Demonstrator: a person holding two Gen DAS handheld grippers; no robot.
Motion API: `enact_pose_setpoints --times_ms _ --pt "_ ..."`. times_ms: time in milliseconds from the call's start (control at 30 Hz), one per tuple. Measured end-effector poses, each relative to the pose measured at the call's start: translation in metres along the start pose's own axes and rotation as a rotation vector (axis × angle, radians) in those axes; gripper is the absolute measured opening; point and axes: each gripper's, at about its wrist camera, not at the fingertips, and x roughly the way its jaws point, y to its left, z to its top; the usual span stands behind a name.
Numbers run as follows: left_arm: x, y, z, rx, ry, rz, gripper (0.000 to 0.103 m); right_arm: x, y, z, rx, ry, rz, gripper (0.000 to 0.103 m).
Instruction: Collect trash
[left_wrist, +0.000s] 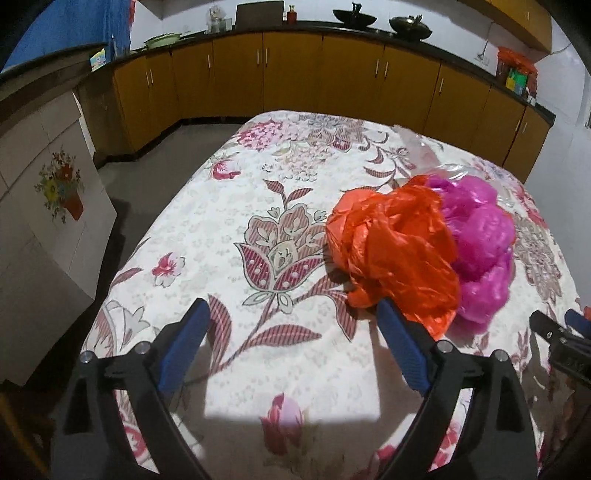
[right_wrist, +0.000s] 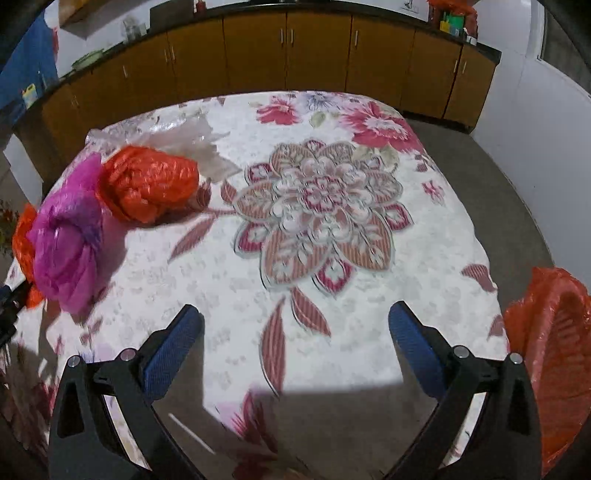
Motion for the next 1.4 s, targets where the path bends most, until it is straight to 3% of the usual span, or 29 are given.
enact_pose_setpoints --times_ms 200,400,1400 --pt "0.016 -0.003 0.003 0.004 0.070 0.015 0.095 0.004 0.003 0.004 0.002 0.005 0.001 0.101" --pt "0.019 -0.005 0.002 0.014 0.079 0.013 0.099 0.003 0.001 0.005 0.002 0.005 0.001 0.101" --pt "0.021 -0.005 0.002 0.014 0.080 0.013 0.099 0.003 0.002 0.005 0.002 0.005 0.000 0.101"
